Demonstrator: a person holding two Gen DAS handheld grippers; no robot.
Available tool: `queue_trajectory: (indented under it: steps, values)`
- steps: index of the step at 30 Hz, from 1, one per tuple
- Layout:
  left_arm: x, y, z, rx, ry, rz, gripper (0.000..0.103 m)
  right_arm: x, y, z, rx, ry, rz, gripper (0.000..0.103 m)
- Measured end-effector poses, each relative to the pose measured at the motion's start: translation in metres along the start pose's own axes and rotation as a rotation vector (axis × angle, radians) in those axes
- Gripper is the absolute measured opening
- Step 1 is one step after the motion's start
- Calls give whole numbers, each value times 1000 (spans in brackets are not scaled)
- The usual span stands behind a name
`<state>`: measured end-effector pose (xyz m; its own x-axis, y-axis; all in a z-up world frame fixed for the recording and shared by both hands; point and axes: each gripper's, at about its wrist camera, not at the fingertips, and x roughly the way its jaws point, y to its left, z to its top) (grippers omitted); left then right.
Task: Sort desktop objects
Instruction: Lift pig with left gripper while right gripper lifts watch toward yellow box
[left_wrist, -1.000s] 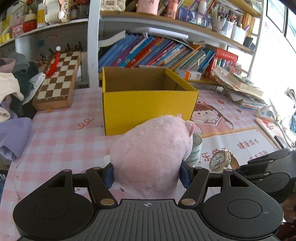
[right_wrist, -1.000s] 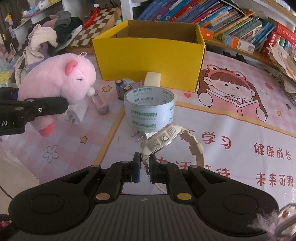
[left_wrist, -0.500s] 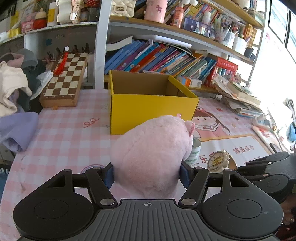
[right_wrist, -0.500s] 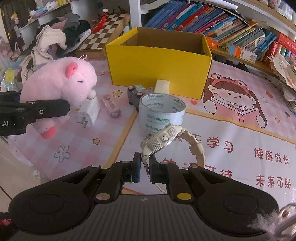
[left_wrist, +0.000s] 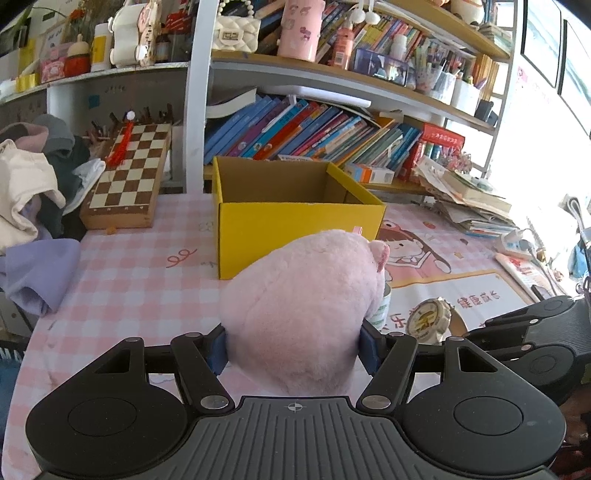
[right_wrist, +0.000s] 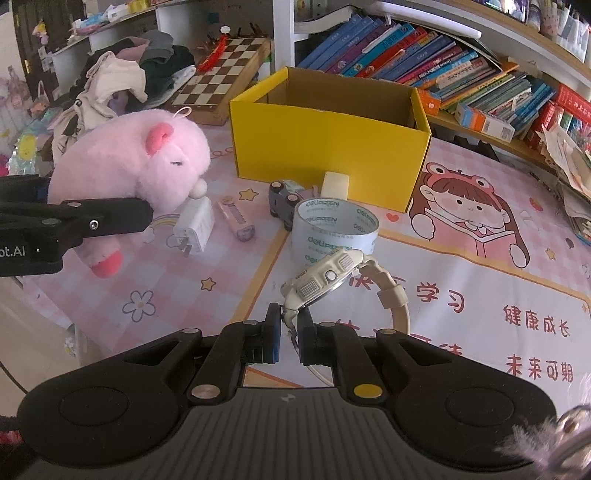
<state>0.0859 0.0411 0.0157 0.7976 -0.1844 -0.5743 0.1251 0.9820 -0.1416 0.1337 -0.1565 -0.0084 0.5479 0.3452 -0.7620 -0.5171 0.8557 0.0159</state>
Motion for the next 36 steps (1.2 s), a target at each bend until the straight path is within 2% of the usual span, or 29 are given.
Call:
queue_trajectory:
  steps: [19, 27, 36]
  values:
    - [0, -2, 1, 17, -11, -32, 66, -5, 3, 0, -7, -12, -10, 9]
    - [10, 1, 10, 3, -27, -45, 66, -3, -1, 22, -44, -26, -11, 9]
    - [25, 3, 29, -21, -40, -27, 66, 3, -19, 52, -61, -35, 3, 9]
